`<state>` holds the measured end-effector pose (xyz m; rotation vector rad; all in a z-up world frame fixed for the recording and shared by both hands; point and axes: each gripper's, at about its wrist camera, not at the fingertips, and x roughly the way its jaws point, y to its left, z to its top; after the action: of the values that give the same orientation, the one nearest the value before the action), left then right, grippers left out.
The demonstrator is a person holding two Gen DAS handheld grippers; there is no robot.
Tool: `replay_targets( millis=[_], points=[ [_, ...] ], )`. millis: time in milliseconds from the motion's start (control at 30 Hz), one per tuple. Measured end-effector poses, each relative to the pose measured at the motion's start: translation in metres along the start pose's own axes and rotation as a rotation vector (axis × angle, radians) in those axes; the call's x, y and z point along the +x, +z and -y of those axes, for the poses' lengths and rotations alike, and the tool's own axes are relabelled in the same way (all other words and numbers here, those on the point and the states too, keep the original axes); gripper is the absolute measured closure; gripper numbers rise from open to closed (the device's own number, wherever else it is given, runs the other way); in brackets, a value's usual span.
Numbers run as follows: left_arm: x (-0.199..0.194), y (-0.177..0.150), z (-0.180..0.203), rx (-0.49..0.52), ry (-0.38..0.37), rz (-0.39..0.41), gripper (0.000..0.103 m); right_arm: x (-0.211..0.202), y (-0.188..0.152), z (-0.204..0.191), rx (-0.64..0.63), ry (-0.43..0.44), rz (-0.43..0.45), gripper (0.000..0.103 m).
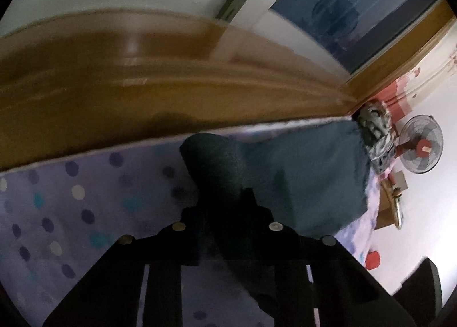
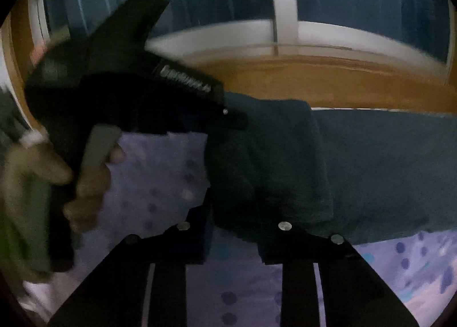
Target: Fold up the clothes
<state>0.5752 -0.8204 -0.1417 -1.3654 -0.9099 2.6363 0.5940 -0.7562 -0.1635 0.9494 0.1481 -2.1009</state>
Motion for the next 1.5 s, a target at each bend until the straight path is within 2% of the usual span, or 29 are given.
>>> replay_targets(
  millis=[100,267,433,633,800,933,1033,1167,1233,1300,1367,1500],
  points=[
    [-0.008,0.005,0.019,0.016,-0.012,0.027,0.083,-0.021,0.009,0.026,0.088,0.132,0.039,0.080],
    [-0.002,0.014,0.058,0.078,0.002,0.037,0.083,-0.042,0.013,0.061,0.207,0.233,0.072,0.080],
    [0.016,0.022,0.095,0.124,0.024,0.036,0.083,-0.047,0.011,0.111,0.341,0.316,0.088,0.080],
    [0.044,0.028,0.133,0.149,0.011,0.000,0.083,-0.055,0.000,0.171,0.503,0.356,0.106,0.080],
    [0.072,0.026,0.155,0.159,-0.027,-0.055,0.082,-0.049,-0.023,0.206,0.578,0.258,0.046,0.080],
    [0.085,0.021,0.165,0.176,0.001,-0.079,0.082,-0.034,-0.036,0.221,0.598,0.148,-0.009,0.080],
    [0.087,0.014,0.164,0.168,0.026,-0.075,0.082,-0.034,-0.030,0.220,0.566,0.143,-0.046,0.080],
    [0.074,-0.006,0.146,0.123,0.068,-0.050,0.082,-0.049,-0.015,0.223,0.482,0.117,-0.096,0.069],
    [0.065,-0.021,0.133,0.090,0.098,-0.034,0.082,-0.058,0.000,0.232,0.442,0.129,-0.083,0.064],
    [0.058,-0.035,0.121,0.045,0.117,-0.023,0.082,-0.062,0.018,0.244,0.401,0.140,-0.067,0.047],
    [0.053,-0.049,0.111,-0.010,0.121,-0.012,0.082,-0.053,0.035,0.256,0.372,0.150,-0.061,0.046],
    [0.051,-0.065,0.105,-0.068,0.157,0.018,0.081,-0.007,0.060,0.268,0.350,0.245,-0.110,0.046]
  ],
)
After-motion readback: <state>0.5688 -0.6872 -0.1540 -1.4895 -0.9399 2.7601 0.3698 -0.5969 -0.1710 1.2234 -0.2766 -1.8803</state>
